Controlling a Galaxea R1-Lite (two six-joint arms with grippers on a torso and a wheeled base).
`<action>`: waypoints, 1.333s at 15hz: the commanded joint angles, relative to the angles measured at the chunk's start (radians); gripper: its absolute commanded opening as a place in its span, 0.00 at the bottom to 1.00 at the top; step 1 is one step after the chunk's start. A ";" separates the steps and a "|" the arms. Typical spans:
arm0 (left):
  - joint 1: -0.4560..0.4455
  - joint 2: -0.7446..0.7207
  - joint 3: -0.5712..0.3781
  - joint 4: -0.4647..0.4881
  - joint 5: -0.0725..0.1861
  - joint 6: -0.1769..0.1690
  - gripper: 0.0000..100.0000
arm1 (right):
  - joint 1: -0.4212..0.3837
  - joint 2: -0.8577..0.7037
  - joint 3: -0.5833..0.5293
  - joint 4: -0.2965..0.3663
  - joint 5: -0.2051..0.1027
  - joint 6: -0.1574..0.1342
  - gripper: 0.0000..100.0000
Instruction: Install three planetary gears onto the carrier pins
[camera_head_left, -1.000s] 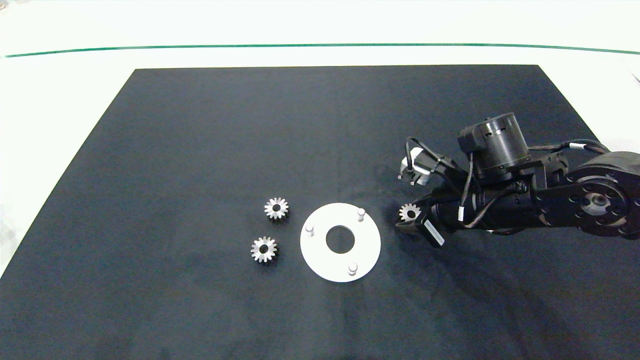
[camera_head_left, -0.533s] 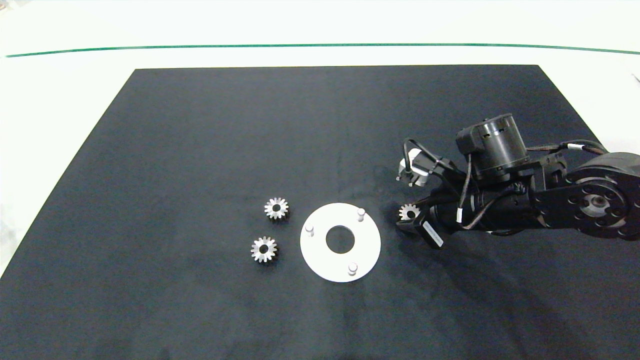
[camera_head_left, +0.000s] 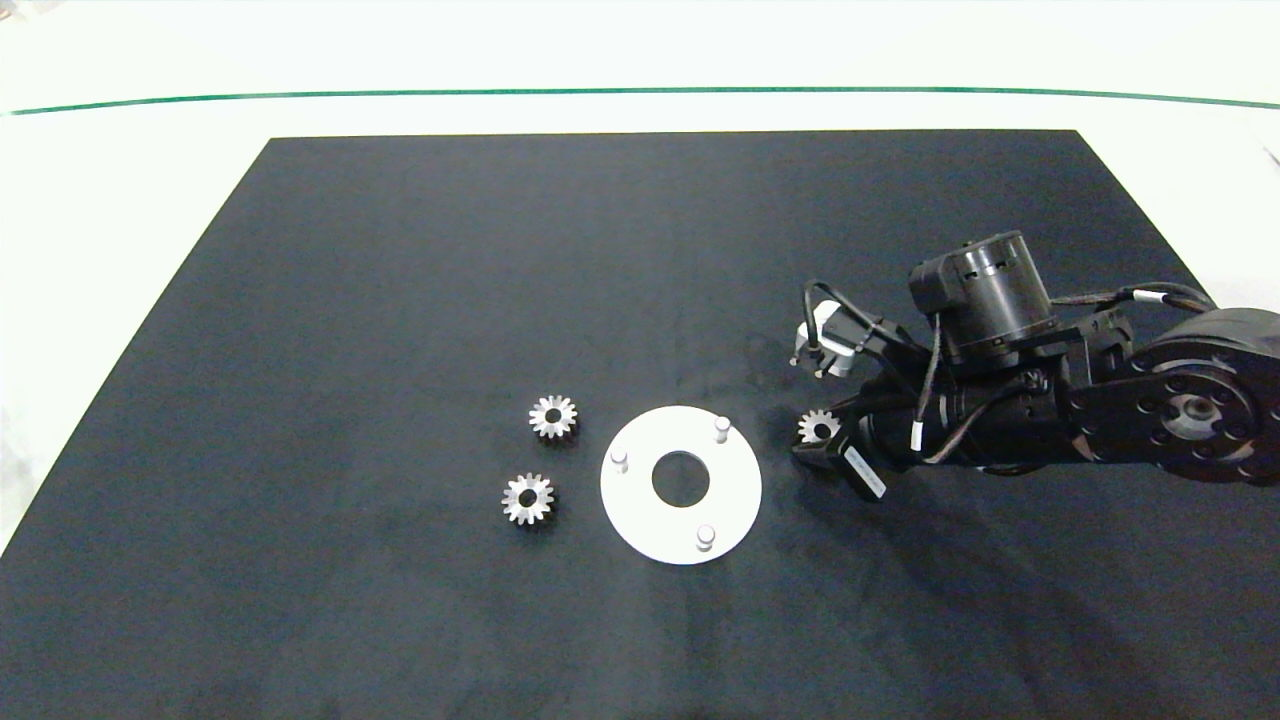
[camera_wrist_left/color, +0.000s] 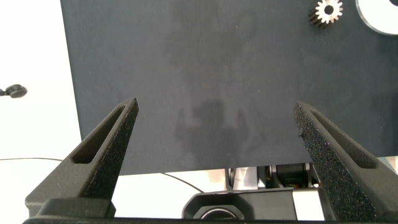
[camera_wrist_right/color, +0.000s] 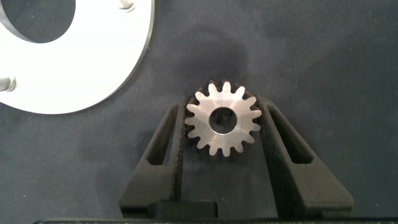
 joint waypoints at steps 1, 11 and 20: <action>0.000 -0.001 0.000 0.007 0.000 -0.002 1.00 | 0.006 -0.014 0.011 0.000 0.000 -0.003 0.21; 0.005 -0.023 0.005 0.021 0.000 -0.002 1.00 | 0.025 -0.080 -0.032 0.051 -0.040 0.022 0.16; 0.005 -0.026 0.005 0.021 0.000 -0.002 1.00 | 0.144 -0.011 -0.268 0.200 -0.057 0.103 0.16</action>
